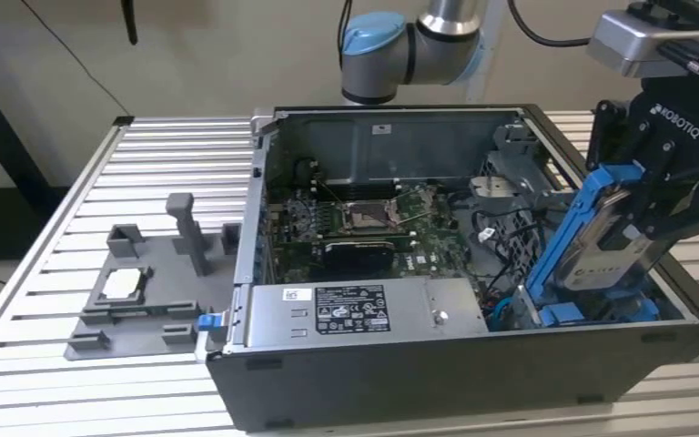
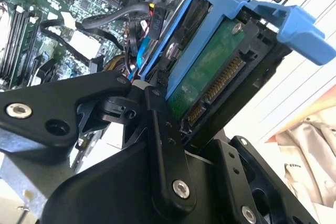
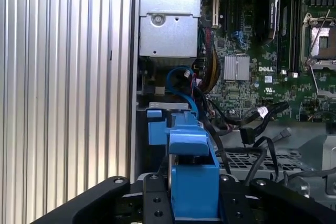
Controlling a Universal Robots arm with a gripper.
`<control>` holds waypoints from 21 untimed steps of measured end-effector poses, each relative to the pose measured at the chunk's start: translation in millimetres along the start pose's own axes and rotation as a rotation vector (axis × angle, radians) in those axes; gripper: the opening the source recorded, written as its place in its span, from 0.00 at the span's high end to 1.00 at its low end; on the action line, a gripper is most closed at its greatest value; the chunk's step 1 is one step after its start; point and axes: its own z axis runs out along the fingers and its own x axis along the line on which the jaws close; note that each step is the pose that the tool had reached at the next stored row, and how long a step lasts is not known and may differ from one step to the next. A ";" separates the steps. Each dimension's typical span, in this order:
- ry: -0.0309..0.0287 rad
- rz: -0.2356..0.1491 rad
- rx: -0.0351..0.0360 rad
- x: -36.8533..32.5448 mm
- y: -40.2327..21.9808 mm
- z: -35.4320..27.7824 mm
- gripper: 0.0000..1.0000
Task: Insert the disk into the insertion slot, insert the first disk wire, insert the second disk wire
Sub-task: 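Insert the disk into the insertion slot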
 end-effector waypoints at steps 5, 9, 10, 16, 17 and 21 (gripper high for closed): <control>0.0090 0.000 -0.0134 -0.2 -0.1 -2.1 0.67; 0.0116 0.000 -0.0274 -0.6 -0.6 -2.2 0.67; 0.0113 0.000 -0.0302 -0.6 -1.1 -2.0 0.67; 0.0086 0.000 -0.0470 -0.5 -8.5 -1.2 0.67; 0.0084 0.000 -0.0475 -0.5 -9.1 -1.1 0.67; 0.0077 0.000 -0.0514 -0.5 -9.6 2.3 0.67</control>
